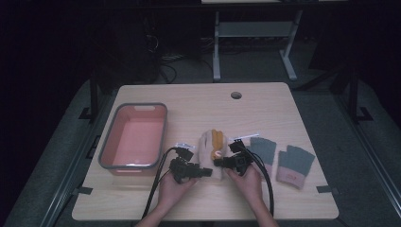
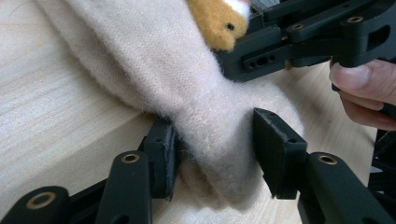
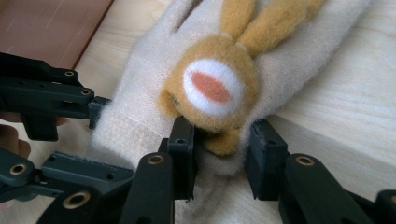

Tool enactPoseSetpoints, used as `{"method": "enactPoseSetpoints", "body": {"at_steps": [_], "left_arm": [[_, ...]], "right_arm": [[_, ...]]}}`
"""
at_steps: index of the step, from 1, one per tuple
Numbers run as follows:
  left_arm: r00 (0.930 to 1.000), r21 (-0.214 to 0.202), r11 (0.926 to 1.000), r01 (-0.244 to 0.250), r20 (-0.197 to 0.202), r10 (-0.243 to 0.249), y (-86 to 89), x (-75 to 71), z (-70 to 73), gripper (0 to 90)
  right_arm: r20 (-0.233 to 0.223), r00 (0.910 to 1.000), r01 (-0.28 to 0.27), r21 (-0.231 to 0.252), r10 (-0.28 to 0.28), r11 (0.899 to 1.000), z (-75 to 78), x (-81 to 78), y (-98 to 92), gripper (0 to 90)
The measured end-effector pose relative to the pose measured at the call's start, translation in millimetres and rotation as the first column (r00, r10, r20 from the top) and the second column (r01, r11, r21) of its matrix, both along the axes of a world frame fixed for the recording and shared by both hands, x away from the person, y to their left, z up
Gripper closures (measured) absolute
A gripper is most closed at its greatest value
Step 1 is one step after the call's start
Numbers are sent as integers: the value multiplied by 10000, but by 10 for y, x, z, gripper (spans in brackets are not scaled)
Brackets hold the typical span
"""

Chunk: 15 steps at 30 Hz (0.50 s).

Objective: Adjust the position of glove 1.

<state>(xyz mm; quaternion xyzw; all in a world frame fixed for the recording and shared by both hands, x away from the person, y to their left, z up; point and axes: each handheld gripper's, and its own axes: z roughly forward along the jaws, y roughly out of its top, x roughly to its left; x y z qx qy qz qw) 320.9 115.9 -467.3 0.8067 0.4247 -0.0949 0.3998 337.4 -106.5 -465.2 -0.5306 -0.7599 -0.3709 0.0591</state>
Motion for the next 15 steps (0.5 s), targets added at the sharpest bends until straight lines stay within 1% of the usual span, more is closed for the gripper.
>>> {"method": "enactPoseSetpoints", "body": {"at_steps": [2,4,5,6,8,9,10,13,14,15], "left_arm": [[9999,-99,10000,10,-123,-11,4,15,-11,572],[9999,-140,9999,12,-162,-14,6,22,-15,583],[9998,-227,9997,5,-218,-10,10,29,-21,593],[9996,-253,9997,12,-275,-19,14,35,-23,602],[9995,-340,9994,12,-314,-22,17,47,-23,628],[9995,-340,9994,12,-314,-22,17,47,-23,635],[9995,-337,9994,28,-309,-39,16,51,-21,639],[9992,-383,9992,89,-386,-104,22,72,-20,645],[9988,-495,9988,27,-484,-51,25,74,-21,647],[9988,-495,9988,27,-484,-51,25,74,-21,648]], "right_arm": [[23,10000,-13,90,13,10000,-13,-2,-2,690],[29,10000,-2,127,2,9999,-18,-5,-3,697],[34,10000,10,174,-11,9998,-23,-6,-7,704],[-49,10000,72,244,-71,9997,-25,-7,-9,711],[-222,9997,124,573,-111,9983,-50,2,-34,732],[-222,9997,124,573,-111,9983,-50,2,-34,732],[-268,9995,197,779,-177,9968,-70,7,-50,742],[-246,9994,270,870,-249,9958,-74,-2,-53,754],[-205,9993,329,965,-310,9948,-83,-12,-57,764],[-205,9993,329,965,-310,9948,-83,-12,-57,764]]}}
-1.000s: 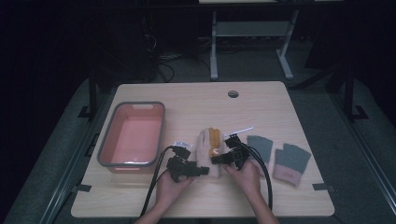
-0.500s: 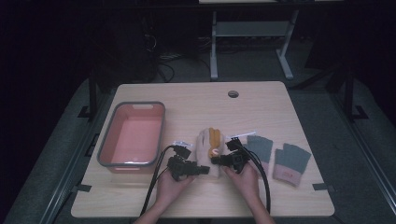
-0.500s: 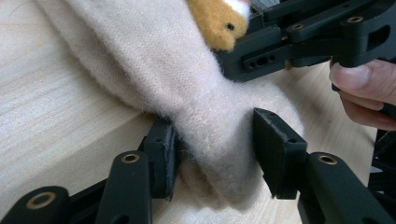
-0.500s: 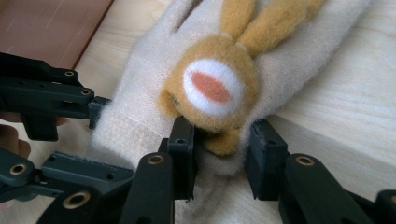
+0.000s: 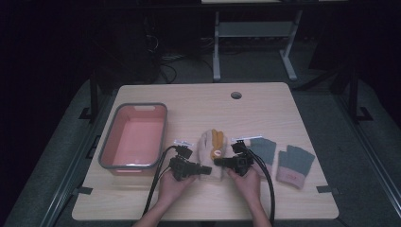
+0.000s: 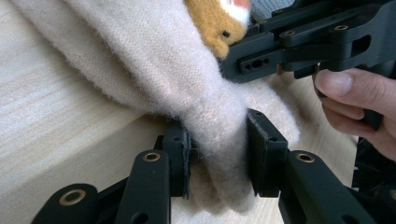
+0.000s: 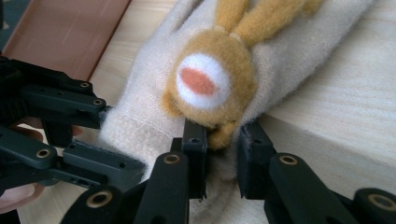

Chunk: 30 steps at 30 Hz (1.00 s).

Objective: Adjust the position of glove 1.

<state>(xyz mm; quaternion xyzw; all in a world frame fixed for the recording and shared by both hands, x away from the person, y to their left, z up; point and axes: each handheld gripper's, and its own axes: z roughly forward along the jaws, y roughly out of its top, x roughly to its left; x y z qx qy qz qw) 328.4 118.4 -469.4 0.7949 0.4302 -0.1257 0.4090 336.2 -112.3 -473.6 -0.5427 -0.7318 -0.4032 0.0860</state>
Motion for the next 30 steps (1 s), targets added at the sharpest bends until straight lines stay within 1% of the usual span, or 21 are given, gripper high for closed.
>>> {"method": "enactPoseSetpoints", "body": {"at_steps": [1,5,7,8,14,16,21,25,27,28,30], "left_arm": [[10000,-34,10000,0,25,0,4,1,2,649],[10000,-46,10000,35,64,-35,11,1,7,655],[10000,-135,9999,-39,29,39,9,1,9,656],[10000,-135,9999,19,29,-19,16,7,14,660],[10000,-190,9998,23,-33,-23,22,11,42,662],[10000,-228,9997,10,-14,-10,22,9,54,663],[10000,-311,9995,24,-60,-26,25,10,76,664],[10000,-339,9994,-38,5,38,26,3,104,667],[10000,-312,9995,16,30,-16,40,6,113,667],[10000,-330,9995,21,24,-21,47,8,116,667],[10000,-380,9993,-10,16,10,52,8,122,668]], "right_arm": [[30,10000,76,74,-76,9999,-1,-5,-2,773],[85,9999,133,96,-133,9999,10,-14,-4,787],[130,9999,113,64,-114,9999,19,-18,-3,793],[180,9998,103,103,-105,9999,24,-18,-11,799],[137,9999,59,257,-62,9997,44,-18,-28,806],[250,9997,6,229,-12,9997,75,-25,-30,810],[196,9998,-21,247,16,9997,106,-32,-41,816],[199,9998,-63,379,56,9993,128,-27,-51,820],[204,9998,-70,424,61,9991,132,-26,-48,821],[174,9998,-98,346,92,9994,139,-24,-41,821],[194,9998,-117,341,111,9994,148,-23,-35,822]]}}
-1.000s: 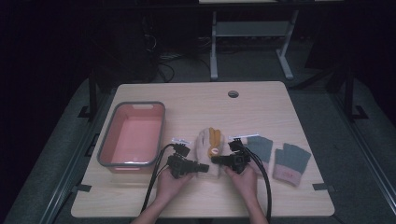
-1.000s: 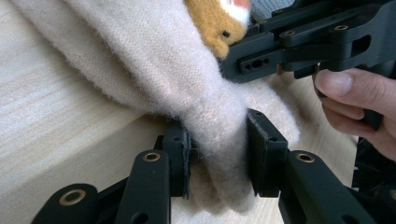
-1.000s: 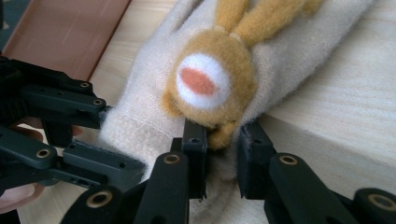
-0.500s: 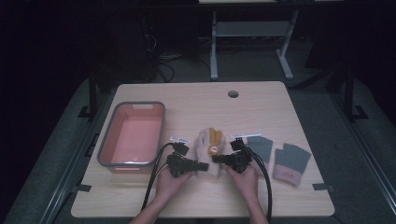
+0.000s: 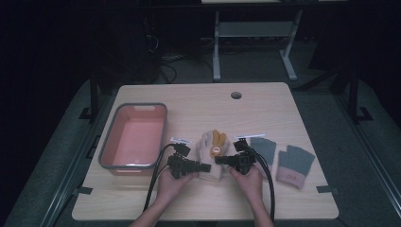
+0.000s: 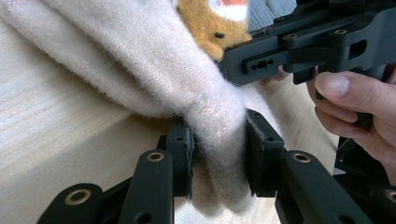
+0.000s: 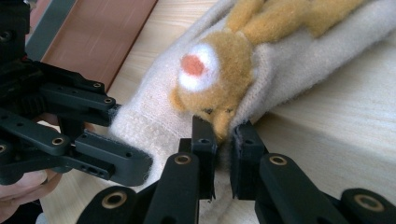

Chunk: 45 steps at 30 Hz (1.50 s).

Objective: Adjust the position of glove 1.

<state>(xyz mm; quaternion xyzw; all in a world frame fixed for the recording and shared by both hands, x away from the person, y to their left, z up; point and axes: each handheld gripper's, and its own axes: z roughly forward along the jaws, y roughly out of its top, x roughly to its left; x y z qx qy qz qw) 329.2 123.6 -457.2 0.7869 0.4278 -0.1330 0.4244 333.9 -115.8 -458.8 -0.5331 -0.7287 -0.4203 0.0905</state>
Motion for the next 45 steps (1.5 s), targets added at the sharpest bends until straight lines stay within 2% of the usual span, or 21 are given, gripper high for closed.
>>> {"method": "enactPoseSetpoints", "body": {"at_steps": [3,12,15,18,30,45], "left_arm": [[9999,-175,9998,-105,-23,105,20,-1,23,668],[9997,-209,9998,-72,243,77,64,12,179,668],[9996,-391,9991,-186,194,194,75,16,199,668],[9996,-374,9993,-90,258,100,97,24,231,668],[9986,-539,9985,-74,515,102,155,54,433,668],[9978,-817,9966,-95,654,149,258,98,635,668]], "right_arm": [[101,9999,-60,-136,62,9999,71,6,30,822],[325,9994,-145,-42,146,9999,184,19,54,824],[390,9991,-153,-100,157,9998,257,22,64,824],[333,9993,-181,-126,185,9998,290,26,72,824],[682,9974,-244,-30,246,9997,491,61,105,825],[858,9957,-355,-80,361,9993,722,110,182,825]]}}
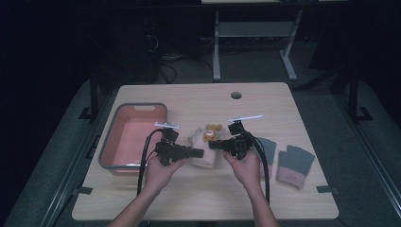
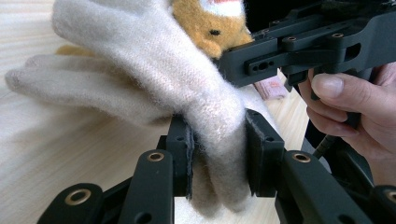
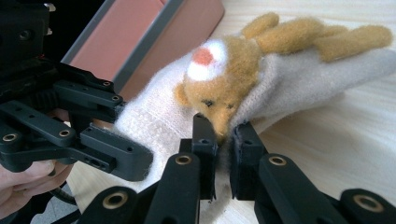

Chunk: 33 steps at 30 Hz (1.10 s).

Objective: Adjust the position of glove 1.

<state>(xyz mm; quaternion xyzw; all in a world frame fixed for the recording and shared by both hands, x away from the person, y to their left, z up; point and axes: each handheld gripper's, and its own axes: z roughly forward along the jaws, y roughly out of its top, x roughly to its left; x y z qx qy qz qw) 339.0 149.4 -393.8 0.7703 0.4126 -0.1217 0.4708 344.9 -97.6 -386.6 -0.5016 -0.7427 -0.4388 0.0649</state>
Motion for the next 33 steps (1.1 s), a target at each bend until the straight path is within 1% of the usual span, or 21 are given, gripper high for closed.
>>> {"method": "enactPoseSetpoints", "body": {"at_steps": [2,3,6,7,8,10,16,17,20,22,24,30,31,33], "left_arm": [[10000,18,10000,-4,38,4,14,7,27,668],[10000,-1,10000,5,63,-5,32,14,56,668],[10000,-34,10000,-45,64,45,47,17,85,668],[10000,-58,10000,-56,58,57,52,19,93,668],[10000,-79,9999,-77,47,78,59,20,104,668],[10000,-113,9999,-26,50,27,89,30,114,668],[9999,-198,9997,-106,13,106,126,36,131,668],[9999,-184,9997,-162,-23,161,131,34,138,668],[9999,-157,9998,-140,92,142,148,40,161,668],[9998,-66,10000,-68,187,69,156,54,193,667],[9997,-35,10000,-68,215,69,154,57,216,668],[9998,-91,9999,-106,191,108,149,62,249,668],[9998,-72,9999,-130,138,131,148,57,253,668],[9998,-64,9999,-115,181,116,154,55,257,668]], "right_arm": [[-47,10000,-8,48,8,10000,29,12,9,825],[72,10000,-57,52,56,10000,55,25,23,825],[26,10000,-42,82,42,10000,86,30,38,825],[103,9999,-73,103,72,9999,98,38,44,825],[83,9999,-66,106,65,9999,106,38,48,825],[4,10000,-71,147,71,9999,133,46,64,825],[60,9998,-169,82,169,9998,169,73,111,826],[60,9998,-169,82,169,9998,169,73,111,826],[149,9996,-242,47,241,9997,188,86,129,826],[88,9997,-225,46,225,9997,214,93,142,826],[185,9995,-239,-10,239,9997,232,99,151,825],[278,9993,-262,-47,263,9996,282,109,154,827],[257,9993,-260,-93,262,9996,293,108,158,827],[253,9993,-279,-82,281,9996,309,104,167,827]]}}
